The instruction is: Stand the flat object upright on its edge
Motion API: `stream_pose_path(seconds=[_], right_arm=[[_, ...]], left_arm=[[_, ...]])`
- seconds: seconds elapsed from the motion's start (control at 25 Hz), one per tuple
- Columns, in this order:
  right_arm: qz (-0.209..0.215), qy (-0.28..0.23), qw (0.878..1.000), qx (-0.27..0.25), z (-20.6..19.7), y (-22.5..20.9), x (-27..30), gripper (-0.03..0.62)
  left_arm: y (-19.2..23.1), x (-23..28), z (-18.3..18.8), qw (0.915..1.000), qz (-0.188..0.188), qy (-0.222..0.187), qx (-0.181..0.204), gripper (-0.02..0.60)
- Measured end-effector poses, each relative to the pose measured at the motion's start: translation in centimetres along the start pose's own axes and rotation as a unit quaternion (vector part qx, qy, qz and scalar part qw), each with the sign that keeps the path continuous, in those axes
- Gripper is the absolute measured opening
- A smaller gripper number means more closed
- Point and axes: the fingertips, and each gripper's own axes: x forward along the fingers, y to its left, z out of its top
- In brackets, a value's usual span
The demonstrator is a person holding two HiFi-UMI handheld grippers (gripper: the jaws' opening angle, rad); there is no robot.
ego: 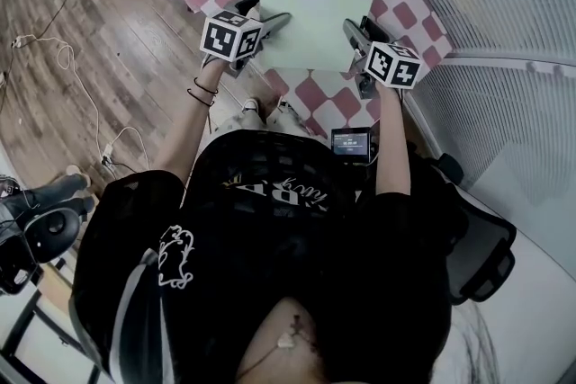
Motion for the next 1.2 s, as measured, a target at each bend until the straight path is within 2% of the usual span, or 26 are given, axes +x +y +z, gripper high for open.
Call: stream_pose_path(seconds=[0.08, 0.2, 0.28, 0.4, 0.6, 0.8, 1.04, 1.2], right_arm=[[-0.015, -0.013, 1.000, -0.019, 0.9, 0.2, -0.3, 0.232], [-0.035, -0.028, 0.998, -0.052, 2.2, 0.5, -0.5, 0.230], [-0.048, -0.035, 0.996, -0.073, 2.9, 0.7, -0.6, 0.229], [-0.071, -0.047, 0.991, -0.099, 3.8, 0.8, -0.6, 0.225], [-0.095, -0.078, 0.984, -0.128, 5.0, 1.3, -0.4, 0.225], [-0.097, -0.098, 0.981, -0.139, 4.6, 1.6, 0.1, 0.225], [-0.095, -0.089, 0.984, -0.125, 2.6, 1.3, 0.8, 0.225], [-0.094, -0.093, 0.983, -0.125, 2.8, 1.3, 1.2, 0.225]], left_arm=[[0.0, -0.2, 1.5, 0.9997, 0.010, -0.019, 0.015, 0.344], [0.1, -0.7, 3.9, 0.9983, 0.017, -0.056, 0.009, 0.344], [0.2, -1.0, 5.0, 0.9973, 0.024, -0.066, 0.022, 0.344], [0.1, -1.1, 5.8, 0.9955, 0.035, -0.062, 0.063, 0.344], [0.4, -1.8, 6.4, 0.9912, 0.048, -0.073, 0.100, 0.344], [1.1, -1.6, 5.1, 0.9769, 0.078, -0.043, 0.194, 0.344], [1.6, -1.1, 2.7, 0.9777, 0.073, -0.032, 0.194, 0.344], [1.8, -1.1, 3.2, 0.9774, 0.071, -0.038, 0.195, 0.344]])
